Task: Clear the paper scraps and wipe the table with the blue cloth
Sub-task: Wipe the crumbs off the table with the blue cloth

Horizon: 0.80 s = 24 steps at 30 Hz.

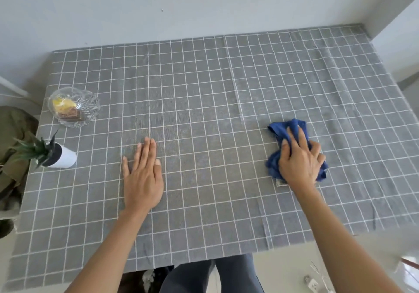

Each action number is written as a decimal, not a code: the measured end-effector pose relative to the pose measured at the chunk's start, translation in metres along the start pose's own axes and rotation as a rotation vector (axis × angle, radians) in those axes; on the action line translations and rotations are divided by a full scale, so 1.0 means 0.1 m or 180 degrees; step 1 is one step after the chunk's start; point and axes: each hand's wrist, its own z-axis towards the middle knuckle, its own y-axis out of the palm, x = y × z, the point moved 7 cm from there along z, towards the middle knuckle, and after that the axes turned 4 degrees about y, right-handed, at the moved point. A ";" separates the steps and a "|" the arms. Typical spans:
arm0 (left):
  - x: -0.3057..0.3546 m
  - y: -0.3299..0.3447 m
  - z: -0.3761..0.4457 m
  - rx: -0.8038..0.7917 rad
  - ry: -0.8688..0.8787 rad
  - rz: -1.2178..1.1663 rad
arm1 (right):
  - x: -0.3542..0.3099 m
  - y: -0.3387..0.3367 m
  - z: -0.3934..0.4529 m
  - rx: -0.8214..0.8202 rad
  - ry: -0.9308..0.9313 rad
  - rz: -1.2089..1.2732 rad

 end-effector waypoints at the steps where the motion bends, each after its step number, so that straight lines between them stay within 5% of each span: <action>1: 0.00 0.00 0.00 -0.0012 0.0006 0.0008 | 0.03 -0.01 0.02 0.0021 -0.0016 0.0027; 9: 0.47 0.06 0.11 -0.0077 -0.0049 -0.0176 | 0.00 -0.06 0.00 0.0025 -0.0122 0.0324; 14: 1.46 0.29 0.32 -0.0206 0.0346 -0.0404 | -0.39 -0.01 -0.35 -0.0002 -0.0835 0.0139; 20: 1.56 0.38 0.33 -0.0130 0.0261 -0.0073 | -0.34 0.09 -0.52 -0.0026 -0.1235 0.0005; 24: 1.55 0.37 0.33 -0.0131 0.0261 -0.0015 | 0.10 -0.03 -0.25 0.0053 -0.0823 0.0021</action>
